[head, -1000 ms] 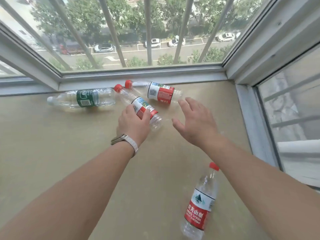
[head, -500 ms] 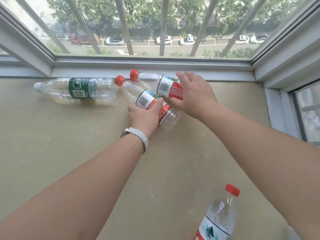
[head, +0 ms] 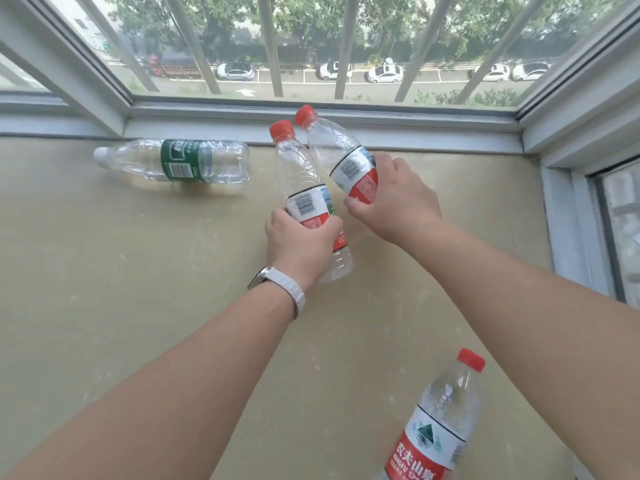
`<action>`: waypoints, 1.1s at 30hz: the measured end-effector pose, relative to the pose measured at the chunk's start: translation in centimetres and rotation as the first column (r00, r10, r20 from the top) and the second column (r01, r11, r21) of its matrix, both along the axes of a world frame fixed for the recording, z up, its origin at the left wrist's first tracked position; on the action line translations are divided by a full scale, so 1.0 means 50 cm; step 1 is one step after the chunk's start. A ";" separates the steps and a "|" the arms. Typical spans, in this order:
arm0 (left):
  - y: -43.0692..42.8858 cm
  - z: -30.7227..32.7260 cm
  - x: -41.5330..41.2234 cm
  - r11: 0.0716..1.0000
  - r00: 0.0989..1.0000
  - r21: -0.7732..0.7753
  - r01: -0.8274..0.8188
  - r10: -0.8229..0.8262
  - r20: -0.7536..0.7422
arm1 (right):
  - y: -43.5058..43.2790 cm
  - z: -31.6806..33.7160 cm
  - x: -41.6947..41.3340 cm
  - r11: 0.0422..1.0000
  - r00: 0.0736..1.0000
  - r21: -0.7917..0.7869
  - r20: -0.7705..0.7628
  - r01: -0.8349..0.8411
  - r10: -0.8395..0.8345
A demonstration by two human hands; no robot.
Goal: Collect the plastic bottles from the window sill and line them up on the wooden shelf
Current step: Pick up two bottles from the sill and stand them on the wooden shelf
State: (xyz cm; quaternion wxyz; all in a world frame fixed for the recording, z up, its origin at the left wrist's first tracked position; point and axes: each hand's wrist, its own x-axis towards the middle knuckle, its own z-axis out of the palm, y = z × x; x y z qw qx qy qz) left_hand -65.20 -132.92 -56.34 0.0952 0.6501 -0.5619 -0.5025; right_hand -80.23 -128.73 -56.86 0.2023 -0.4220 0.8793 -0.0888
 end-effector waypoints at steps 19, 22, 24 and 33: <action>0.105 0.428 0.153 0.926 0.911 -0.277 0.258 -0.328 -0.248 | 0.230 0.461 0.128 0.759 0.733 -0.387 0.658 0.523 -0.169; 0.151 0.508 0.175 0.921 0.894 -0.300 0.247 -0.336 -0.297 | 0.277 0.544 0.151 0.732 0.715 -0.418 0.687 0.537 -0.132; 0.181 0.561 0.192 0.917 0.884 -0.324 0.233 -0.338 -0.323 | 0.312 0.594 0.170 0.711 0.701 -0.435 0.704 0.553 -0.115; 0.308 0.735 0.285 0.892 0.827 -0.424 0.156 -0.353 -0.438 | 0.473 0.758 0.275 0.600 0.654 -0.521 0.756 0.607 -0.006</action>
